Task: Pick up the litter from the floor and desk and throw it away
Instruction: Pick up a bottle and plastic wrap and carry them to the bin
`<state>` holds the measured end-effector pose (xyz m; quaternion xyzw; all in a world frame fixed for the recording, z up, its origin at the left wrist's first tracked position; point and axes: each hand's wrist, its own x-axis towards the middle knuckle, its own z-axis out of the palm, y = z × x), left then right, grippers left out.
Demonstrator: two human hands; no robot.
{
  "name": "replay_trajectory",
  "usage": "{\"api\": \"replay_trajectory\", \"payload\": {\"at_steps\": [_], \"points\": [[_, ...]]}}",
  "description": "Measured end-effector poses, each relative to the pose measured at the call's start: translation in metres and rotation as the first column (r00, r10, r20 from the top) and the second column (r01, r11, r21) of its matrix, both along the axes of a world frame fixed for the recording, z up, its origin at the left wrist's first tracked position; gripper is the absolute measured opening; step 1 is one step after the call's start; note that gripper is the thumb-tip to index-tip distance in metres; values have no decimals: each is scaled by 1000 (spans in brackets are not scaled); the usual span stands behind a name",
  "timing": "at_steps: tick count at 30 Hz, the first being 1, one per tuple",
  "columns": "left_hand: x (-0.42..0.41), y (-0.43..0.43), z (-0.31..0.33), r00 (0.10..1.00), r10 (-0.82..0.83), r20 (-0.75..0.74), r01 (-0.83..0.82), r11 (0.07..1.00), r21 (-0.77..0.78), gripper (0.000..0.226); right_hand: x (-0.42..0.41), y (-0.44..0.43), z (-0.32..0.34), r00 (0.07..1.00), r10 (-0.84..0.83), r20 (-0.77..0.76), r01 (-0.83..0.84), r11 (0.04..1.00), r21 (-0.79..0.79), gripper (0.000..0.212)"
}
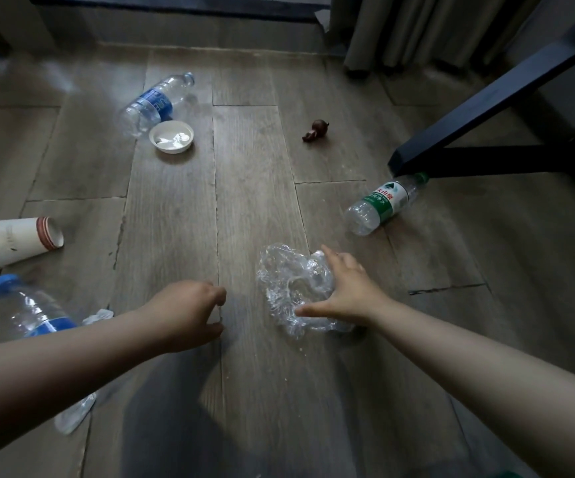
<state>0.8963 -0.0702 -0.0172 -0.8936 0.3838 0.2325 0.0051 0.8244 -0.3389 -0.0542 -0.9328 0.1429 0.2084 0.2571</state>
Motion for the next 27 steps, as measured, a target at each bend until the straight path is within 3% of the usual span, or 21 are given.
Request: {"api": "replay_trajectory", "payload": {"at_steps": [3, 7, 13, 16, 22, 27], "points": [[1, 4, -1, 1000, 16, -6, -16, 1000, 0, 43, 1, 9, -1, 999, 21, 24, -20, 999, -33, 141], [3, 8, -2, 1000, 14, 3, -14, 1000, 6, 43, 5, 12, -4, 995, 29, -99, -32, 999, -29, 146], [6, 19, -8, 1000, 24, -4, -24, 1000, 19, 41, 12, 32, -16, 991, 53, -120, -74, 982, -173, 138], [7, 24, -11, 1000, 23, -15, -23, 999, 24, 37, 9, 43, -25, 992, 91, -90, -110, 964, -240, 129], [13, 33, -15, 999, 25, -32, -23, 999, 49, 35, 5, 51, -33, 974, 181, 136, -123, 926, -356, 92], [12, 41, -17, 999, 25, -33, -23, 998, 50, 34, 5, 56, -29, 964, 173, 202, -114, 955, -274, 65]]}}
